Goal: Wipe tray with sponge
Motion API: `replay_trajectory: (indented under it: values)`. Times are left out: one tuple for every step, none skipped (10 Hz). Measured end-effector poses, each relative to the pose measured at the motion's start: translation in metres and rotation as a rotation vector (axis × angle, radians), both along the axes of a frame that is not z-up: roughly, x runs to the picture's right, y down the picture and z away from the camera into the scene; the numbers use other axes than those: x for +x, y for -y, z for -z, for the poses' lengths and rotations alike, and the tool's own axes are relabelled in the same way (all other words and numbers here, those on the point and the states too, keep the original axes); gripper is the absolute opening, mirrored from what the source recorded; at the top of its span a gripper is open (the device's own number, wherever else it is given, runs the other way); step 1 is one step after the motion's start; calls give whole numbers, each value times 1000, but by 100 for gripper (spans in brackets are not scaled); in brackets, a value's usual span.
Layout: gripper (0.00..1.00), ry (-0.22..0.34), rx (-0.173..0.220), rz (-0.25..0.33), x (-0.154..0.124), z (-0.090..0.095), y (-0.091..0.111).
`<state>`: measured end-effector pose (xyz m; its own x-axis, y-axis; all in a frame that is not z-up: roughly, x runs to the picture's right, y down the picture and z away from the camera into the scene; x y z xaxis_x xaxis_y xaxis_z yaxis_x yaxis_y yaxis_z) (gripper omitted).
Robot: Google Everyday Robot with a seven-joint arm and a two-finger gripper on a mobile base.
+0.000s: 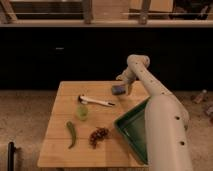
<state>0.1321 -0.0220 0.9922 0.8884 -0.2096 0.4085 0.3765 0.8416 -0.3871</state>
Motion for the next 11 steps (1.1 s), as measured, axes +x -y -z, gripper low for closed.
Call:
replay_trajectory:
  values:
    - [80,-17,-20,-8,0,-1,-1]
    - [80,-31,-34,-14,1,-3,-1]
    - [80,-49,-55,-18,0,-5,-3]
    - [80,-59,-65,-23,-3,-8,-3]
    - [80,-66,-73,-26,-2,-9,-5]
    - [80,-73,-82,-32,-1,-11,-6]
    - [80,-79,-89,-38,1,-12,-8]
    - [80,-83,-94,-43,1,-14,-10]
    - [80,-85,-102,-48,2,-15,-12]
    - [80,-86,-110,-51,2,-17,-13]
    - [80,-86,-119,-55,1,-20,-17]
